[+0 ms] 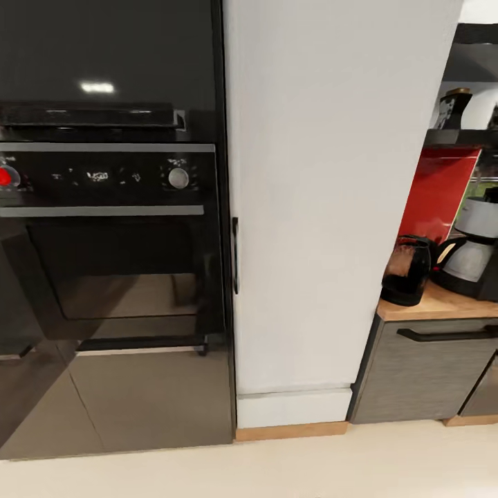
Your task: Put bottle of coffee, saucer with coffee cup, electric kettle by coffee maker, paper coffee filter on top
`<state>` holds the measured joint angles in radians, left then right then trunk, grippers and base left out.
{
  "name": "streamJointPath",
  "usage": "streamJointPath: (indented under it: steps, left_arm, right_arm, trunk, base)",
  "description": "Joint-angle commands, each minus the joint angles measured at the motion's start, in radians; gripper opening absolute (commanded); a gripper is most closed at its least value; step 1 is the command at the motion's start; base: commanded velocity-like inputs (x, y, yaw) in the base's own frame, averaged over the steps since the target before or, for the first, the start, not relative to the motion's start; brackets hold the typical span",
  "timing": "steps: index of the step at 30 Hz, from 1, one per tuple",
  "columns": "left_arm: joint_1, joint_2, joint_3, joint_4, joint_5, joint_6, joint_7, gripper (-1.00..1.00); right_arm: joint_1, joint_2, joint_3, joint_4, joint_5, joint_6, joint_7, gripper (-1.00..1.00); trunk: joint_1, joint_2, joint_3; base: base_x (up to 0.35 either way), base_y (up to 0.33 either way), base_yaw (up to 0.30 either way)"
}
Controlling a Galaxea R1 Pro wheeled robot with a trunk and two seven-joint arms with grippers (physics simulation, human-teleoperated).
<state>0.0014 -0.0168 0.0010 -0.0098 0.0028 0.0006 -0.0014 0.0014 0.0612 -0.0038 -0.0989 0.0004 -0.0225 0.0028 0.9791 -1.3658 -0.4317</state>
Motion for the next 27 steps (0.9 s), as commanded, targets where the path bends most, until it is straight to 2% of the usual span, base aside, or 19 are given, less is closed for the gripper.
streamJointPath:
  steps: [1, 27]
  left_arm:
    - [0.0, 0.0, 0.0, -0.001, 0.0, 0.0, 0.0, 1.0]
    - [0.0, 0.0, 0.001, 0.0, 0.0, 0.002, 0.0, 1.0]
  right_arm:
    - [0.0, 0.0, 0.0, -0.001, 0.0, -0.002, 0.0, 1.0]
    - [0.0, 0.0, 0.001, 0.0, 0.001, -0.002, 0.0, 1.0]
  trunk:
    - [-0.004, 0.007, 0.002]
    - [-0.104, 0.189, 0.084]
  base:
    - [0.0, 0.0, -0.264]
    - [0.0, 0.0, -0.264]
